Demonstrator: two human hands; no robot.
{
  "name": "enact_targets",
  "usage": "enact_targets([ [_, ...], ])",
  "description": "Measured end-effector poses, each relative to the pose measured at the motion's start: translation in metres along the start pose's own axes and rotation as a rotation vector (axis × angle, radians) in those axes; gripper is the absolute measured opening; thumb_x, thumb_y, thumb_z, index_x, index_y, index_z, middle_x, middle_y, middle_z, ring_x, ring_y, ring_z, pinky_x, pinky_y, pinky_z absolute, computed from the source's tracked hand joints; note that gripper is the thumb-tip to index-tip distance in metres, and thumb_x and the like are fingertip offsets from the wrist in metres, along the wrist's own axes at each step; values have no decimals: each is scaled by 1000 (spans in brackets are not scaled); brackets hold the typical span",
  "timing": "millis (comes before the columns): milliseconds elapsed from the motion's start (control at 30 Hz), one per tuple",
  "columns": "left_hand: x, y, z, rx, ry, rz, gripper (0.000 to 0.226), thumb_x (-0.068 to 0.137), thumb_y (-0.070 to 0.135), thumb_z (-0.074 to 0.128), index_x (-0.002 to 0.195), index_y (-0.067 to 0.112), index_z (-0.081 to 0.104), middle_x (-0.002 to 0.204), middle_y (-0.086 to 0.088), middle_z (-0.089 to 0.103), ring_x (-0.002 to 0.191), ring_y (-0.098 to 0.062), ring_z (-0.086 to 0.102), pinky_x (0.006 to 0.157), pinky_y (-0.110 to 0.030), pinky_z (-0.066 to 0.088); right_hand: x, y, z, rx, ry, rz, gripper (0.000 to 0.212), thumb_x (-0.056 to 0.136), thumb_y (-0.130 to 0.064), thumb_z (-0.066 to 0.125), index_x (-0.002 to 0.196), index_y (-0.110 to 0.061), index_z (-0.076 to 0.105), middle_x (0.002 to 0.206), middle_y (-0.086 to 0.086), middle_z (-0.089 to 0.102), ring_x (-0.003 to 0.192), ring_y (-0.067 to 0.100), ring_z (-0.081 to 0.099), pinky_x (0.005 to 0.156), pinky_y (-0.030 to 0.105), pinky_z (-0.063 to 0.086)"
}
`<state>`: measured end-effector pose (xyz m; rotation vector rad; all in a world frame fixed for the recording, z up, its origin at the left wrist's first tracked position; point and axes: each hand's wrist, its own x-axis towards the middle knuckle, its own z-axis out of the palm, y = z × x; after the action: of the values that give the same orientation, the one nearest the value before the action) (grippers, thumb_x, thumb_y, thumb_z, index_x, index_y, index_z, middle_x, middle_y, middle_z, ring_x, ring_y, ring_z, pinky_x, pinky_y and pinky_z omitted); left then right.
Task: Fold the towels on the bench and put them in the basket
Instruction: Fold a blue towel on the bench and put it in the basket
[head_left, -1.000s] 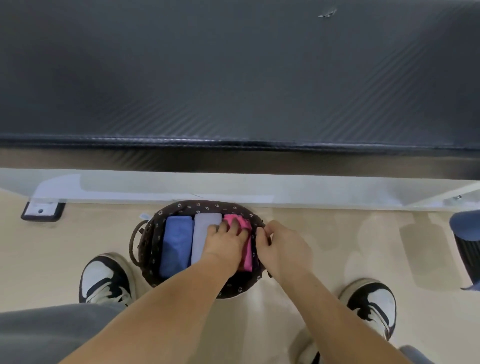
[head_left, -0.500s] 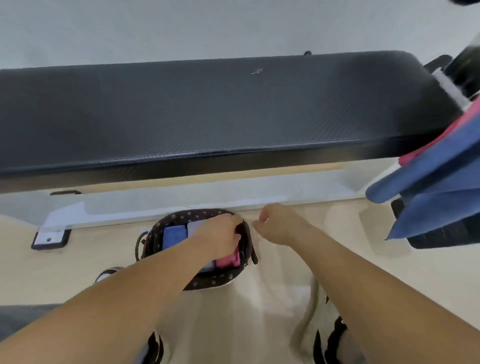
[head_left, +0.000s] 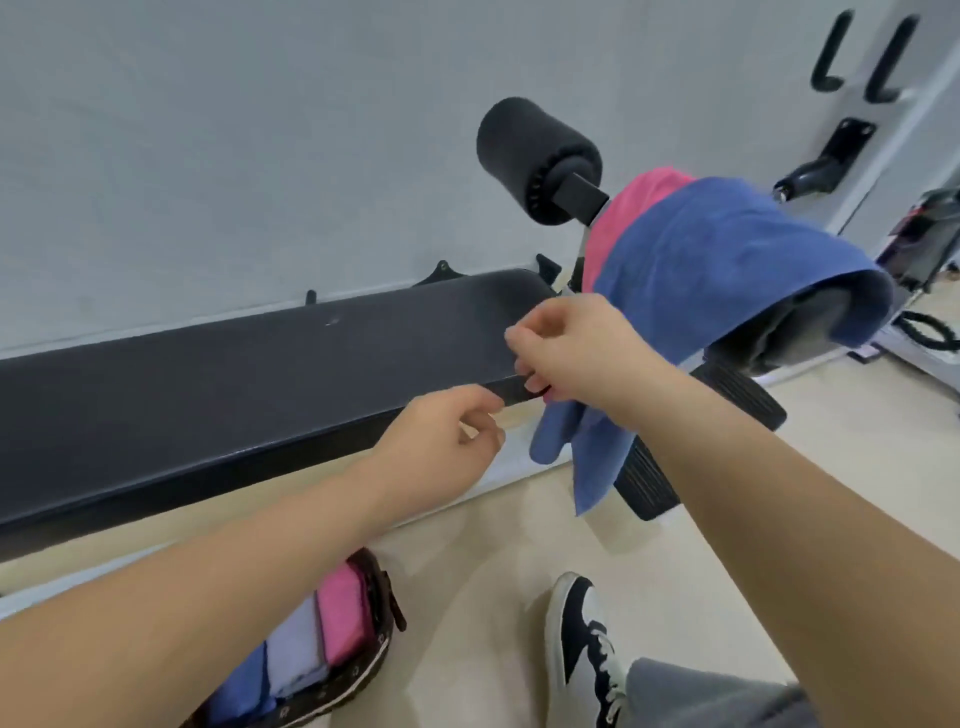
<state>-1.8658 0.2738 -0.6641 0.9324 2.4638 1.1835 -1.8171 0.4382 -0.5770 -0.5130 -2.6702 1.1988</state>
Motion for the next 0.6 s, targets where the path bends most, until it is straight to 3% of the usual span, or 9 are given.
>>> enact_targets([
  [100,24,48,10,-45,1,67,16,95,25,64,111,26,67,94,6,73,77,-11,68,77,-32,58,-5,7,-33,70,355,-96,18,96,-29,57,93,-19,72,82,-3,74,83,16,71,78,38,59],
  [167,46,78,15,-58,16,155,7,93,24,61,98,21,65,86,-6,73,68,-20,65,69,-38,57,-8,17,-39,-60,530,-191,19,97,-29,56,104,-23,72,95,-10,72,97,14,64,81,34,53],
  [267,80,116,16,36,129,281,1,87,20,58,87,20,58,75,4,65,60,-5,54,55,-28,43,-6,23,-47,-191,697,-342,23,95,-25,58,110,-20,75,105,-6,70,109,19,58,85,26,42],
  [333,103,137,22,197,214,437,15,85,28,60,97,23,54,96,10,59,80,-1,50,71,-19,43,-3,24,-59,-199,809,-392,24,91,-21,56,104,-17,75,100,-2,71,104,23,58,89,29,42],
  [400,121,155,31,373,222,571,27,82,45,56,105,33,49,108,14,51,97,-4,50,82,-21,47,-2,27,-70,-143,857,-385,32,88,-20,47,104,-17,74,100,0,70,103,26,58,94,37,45],
  [500,130,164,41,566,246,690,29,76,51,55,98,33,49,93,20,37,96,-11,46,91,-27,44,-6,30,-82,-39,871,-336,33,88,-15,46,111,-15,71,107,-4,67,110,24,58,97,33,44],
  [567,128,154,46,588,270,757,51,76,52,57,118,23,55,105,15,43,119,-17,49,105,-31,40,-10,28,-86,-25,888,-340,26,90,-11,52,108,-15,70,102,-9,63,108,22,58,94,31,44],
  [600,126,149,48,568,250,730,67,77,53,59,135,20,49,123,10,48,134,-21,44,110,-36,40,-11,28,-87,-29,913,-348,23,90,-11,54,105,-16,71,99,-10,63,105,21,58,93,32,45],
])
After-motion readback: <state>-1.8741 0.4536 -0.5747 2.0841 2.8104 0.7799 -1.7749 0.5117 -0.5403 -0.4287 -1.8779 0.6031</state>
